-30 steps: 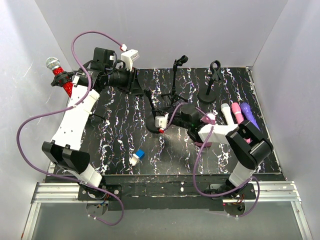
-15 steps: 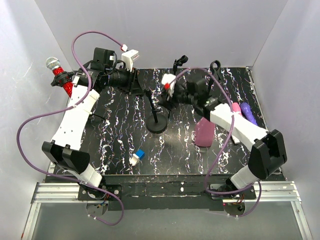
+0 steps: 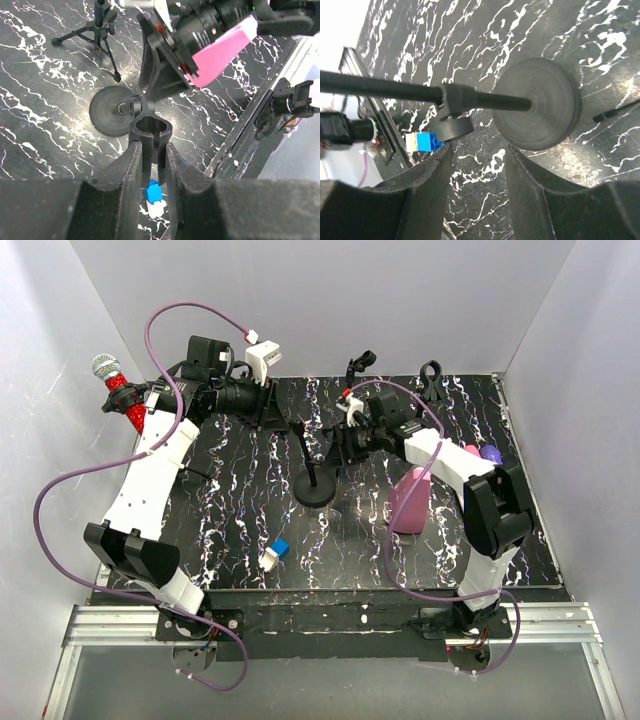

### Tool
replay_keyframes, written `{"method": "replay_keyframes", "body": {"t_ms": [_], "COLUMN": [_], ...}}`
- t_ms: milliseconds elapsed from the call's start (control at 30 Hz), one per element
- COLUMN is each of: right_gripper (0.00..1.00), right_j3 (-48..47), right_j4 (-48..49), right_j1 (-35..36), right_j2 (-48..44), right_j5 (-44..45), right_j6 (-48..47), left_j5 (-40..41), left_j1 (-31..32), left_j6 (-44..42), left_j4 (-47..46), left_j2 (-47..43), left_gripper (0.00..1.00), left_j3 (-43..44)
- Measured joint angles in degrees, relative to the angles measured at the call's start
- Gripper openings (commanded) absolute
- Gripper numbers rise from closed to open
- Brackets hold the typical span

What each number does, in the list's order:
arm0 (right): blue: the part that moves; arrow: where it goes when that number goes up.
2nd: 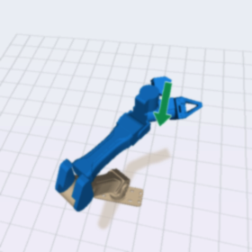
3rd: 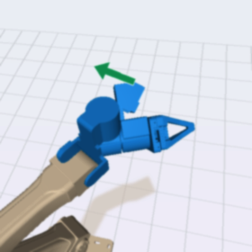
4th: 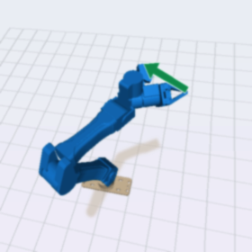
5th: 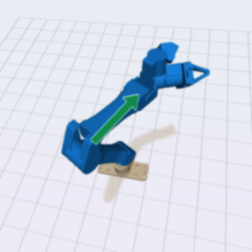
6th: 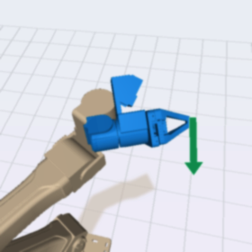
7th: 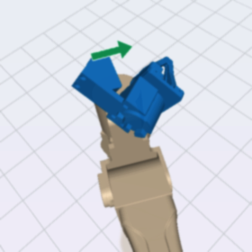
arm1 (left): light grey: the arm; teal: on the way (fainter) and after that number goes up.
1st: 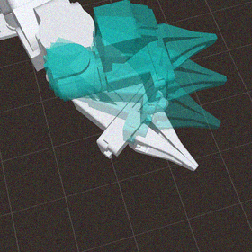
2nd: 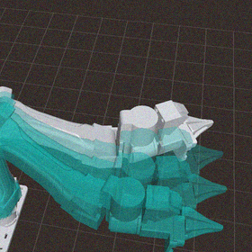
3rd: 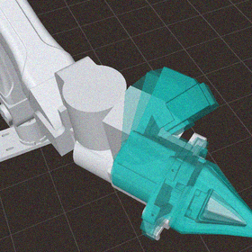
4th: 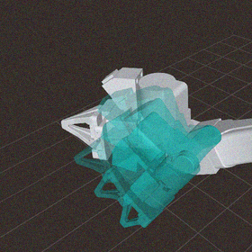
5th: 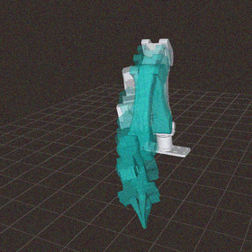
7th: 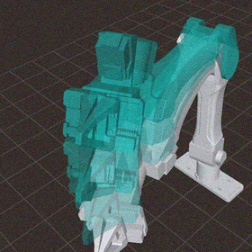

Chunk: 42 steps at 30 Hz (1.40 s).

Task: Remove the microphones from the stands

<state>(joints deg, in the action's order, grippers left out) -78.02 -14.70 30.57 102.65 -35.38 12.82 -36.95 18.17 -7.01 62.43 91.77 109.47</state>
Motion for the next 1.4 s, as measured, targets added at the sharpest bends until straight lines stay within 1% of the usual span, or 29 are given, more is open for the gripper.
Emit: {"method": "replay_keyframes", "body": {"t_ms": [100,167,267,333,433,700,767,833,933,1033,1100,1133,1167,1267,1400], "right_gripper": [0.56,0.59,0.63,0.63,0.61,0.48,0.48,0.49,0.49,0.45,0.41,0.41,0.41,0.5,0.5], "right_j3": [-1.2,-1.4,-1.4,-1.4,-1.5,-1.7,-1.7,-1.7,-1.7,-1.7,-1.7,-1.7,-1.7,-1.7,-1.7], "right_j4": [0.1,1.0,2.2,3.1,4.2,4.7,4.8,5.1,5.6,5.9,6.0,6.1,6.3,6.8,7.1], "right_j1": [-2.3,-3.4,-3.7,-3.5,-3.4,-3.1,-3.1,-3.1,-3.1,-3.1,-3.1,-3.1,-3.0,-2.7,-2.4], "right_j2": [1.6,2.0,2.3,2.6,3.2,4.4,4.5,4.6,4.6,4.6,4.6,4.6,4.6,4.6,4.6], "right_j5": [-1.7,-3.4,-6.2,-7.8,-9.7,-11.1,-11.2,-11.4,-11.5,-11.6,-11.7,-11.8,-11.9,-12.0,-11.8], "right_j6": [4.2,6.5,8.9,10.4,12.0,13.8,13.9,14.0,14.0,14.0,14.0,14.1,14.1,14.2,14.0], "left_j5": [-0.2,-0.5,-1.0,-1.4,-1.8,-2.1,-2.1,-2.0,-2.1,-2.1,-2.1,-2.1,-2.1,-2.1,-2.1], "left_j1": [0.0,0.0,0.0,0.0,0.0,0.0,0.0,0.0,0.0,0.0,0.0,0.0,0.0,0.0,0.1], "left_j6": [-0.7,-1.1,-1.7,-2.2,-2.9,-3.7,-3.8,-3.9,-4.0,-4.0,-4.0,-4.0,-4.0,-4.1,-4.4], "left_j4": [0.1,0.3,0.6,0.7,1.1,2.0,2.1,2.2,2.3,2.3,2.3,2.3,2.3,2.3,2.3], "left_j2": [0.0,-0.1,-0.1,-0.1,-0.2,-0.5,-0.6,-0.6,-0.6,-0.6,-0.6,-0.6,-0.6,-0.6,-0.8], "left_gripper": [0.0,0.0,0.0,0.0,0.0,0.0,0.0,0.0,0.0,0.0,0.0,0.0,0.0,0.0,0.0], "left_j3": [0.0,0.0,0.0,0.0,0.0,0.0,0.0,0.0,0.0,0.0,0.0,0.0,0.0,0.0,-0.1]}}
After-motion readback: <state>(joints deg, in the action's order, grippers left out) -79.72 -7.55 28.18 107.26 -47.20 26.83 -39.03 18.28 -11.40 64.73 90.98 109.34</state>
